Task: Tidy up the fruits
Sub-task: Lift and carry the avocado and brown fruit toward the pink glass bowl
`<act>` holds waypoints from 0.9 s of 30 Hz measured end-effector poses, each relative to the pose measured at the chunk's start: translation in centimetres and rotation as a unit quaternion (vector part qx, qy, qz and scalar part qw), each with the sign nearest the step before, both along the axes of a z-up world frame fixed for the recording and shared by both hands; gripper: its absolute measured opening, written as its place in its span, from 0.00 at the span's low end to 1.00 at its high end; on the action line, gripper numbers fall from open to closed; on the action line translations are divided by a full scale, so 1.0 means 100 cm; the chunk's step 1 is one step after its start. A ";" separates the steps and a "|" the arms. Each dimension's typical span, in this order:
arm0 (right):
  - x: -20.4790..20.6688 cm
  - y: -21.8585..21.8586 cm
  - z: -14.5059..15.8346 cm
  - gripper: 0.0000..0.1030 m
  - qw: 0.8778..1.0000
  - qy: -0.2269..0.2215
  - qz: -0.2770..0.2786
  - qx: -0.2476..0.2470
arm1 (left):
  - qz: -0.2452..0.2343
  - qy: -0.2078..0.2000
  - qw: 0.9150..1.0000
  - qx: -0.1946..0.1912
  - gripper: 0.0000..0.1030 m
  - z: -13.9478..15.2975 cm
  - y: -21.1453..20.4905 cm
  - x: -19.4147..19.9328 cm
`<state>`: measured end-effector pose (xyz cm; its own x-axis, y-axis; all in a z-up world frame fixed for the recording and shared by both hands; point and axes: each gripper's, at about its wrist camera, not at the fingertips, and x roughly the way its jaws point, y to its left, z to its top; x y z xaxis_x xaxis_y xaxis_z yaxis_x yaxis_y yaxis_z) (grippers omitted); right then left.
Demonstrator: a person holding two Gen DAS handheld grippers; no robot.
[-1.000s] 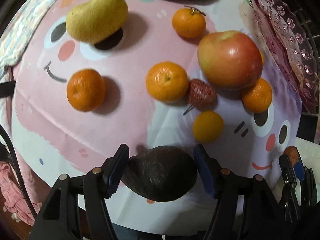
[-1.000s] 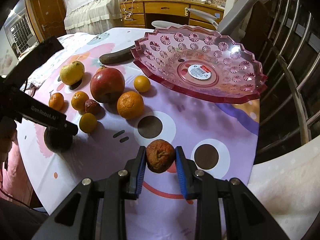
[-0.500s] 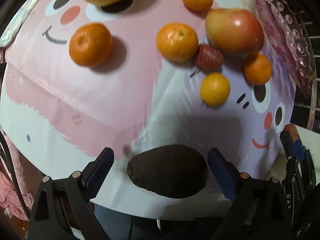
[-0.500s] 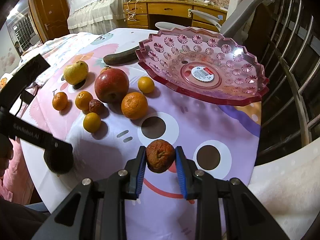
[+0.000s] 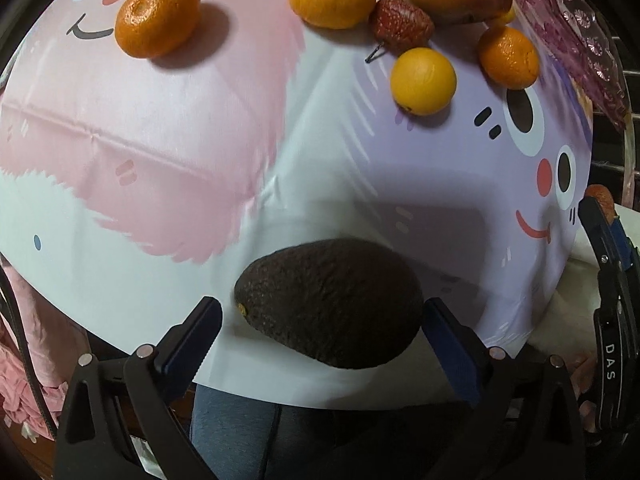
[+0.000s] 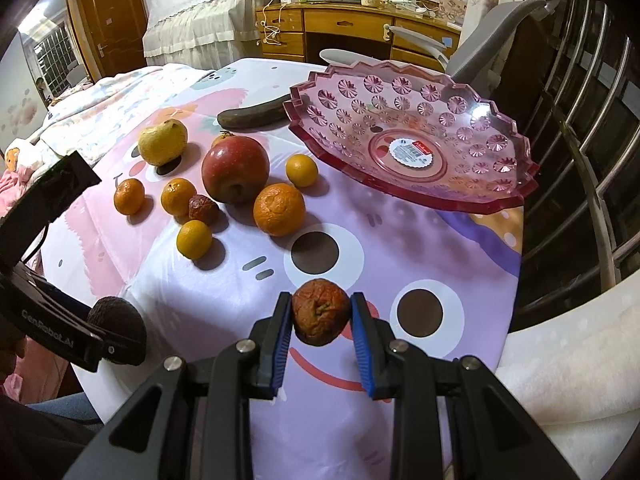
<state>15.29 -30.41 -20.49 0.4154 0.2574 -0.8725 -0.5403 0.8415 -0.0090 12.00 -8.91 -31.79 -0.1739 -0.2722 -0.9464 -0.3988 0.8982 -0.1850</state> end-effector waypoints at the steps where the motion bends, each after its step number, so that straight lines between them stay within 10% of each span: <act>1: -0.001 0.000 0.000 0.28 1.000 0.000 0.000 0.000 | -0.003 0.002 1.000 0.001 0.96 -0.002 -0.001 0.002; 27: -0.007 -0.004 0.003 0.28 1.000 -0.003 0.002 0.007 | -0.032 -0.058 0.996 0.054 0.79 0.000 -0.007 0.003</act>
<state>14.62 -30.85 -20.23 0.4201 0.2712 -0.8660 -0.5433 0.8395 -0.0006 12.28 -9.59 -31.79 -0.0744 -0.1597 -0.9843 -0.3222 0.9380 -0.1279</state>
